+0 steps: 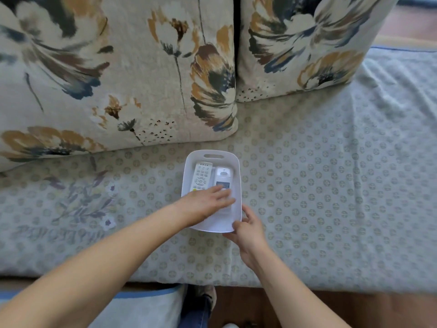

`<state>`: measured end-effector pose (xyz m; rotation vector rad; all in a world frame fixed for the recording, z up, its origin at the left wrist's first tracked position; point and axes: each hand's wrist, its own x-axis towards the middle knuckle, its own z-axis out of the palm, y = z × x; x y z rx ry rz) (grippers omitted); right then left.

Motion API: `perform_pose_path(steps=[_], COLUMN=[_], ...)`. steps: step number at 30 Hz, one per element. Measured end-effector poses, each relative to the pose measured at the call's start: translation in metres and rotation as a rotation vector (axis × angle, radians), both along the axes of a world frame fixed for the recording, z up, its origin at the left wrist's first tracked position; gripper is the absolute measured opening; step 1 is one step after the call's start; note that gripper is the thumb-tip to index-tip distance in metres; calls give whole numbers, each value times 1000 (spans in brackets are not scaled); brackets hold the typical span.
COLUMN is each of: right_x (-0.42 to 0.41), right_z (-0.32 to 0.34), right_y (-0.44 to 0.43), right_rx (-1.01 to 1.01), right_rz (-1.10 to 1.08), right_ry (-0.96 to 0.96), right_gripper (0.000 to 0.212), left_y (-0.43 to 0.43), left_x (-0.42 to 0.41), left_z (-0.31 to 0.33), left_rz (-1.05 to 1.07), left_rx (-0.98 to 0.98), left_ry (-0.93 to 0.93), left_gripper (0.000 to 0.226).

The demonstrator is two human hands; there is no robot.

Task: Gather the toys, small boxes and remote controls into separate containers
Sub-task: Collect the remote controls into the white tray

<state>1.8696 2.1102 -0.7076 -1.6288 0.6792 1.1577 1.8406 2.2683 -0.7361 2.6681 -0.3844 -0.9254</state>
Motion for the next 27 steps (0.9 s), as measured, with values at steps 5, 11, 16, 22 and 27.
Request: perform_pose_path(steps=[5, 11, 16, 22, 27], right_x=[4, 4, -2, -39, -77], right_z=[29, 81, 134, 219, 275], right_y=[-13, -46, -95, -185, -256], right_rx=[43, 102, 103, 129, 136], right_rz=[-82, -140, -170, -266, -337], right_ry=[-8, -77, -144, -223, -350], right_gripper=[66, 70, 69, 69, 66], left_y=[1, -30, -68, -146, -212], left_x=[-34, -44, -45, -61, -81], left_z=[18, 83, 140, 227, 275], left_rz=[1077, 1586, 1545, 1384, 1316], left_rx=[-286, -1153, -1301, -1314, -1446], left_ry=[-297, 259, 393, 430, 461], left_gripper=[73, 64, 85, 89, 91])
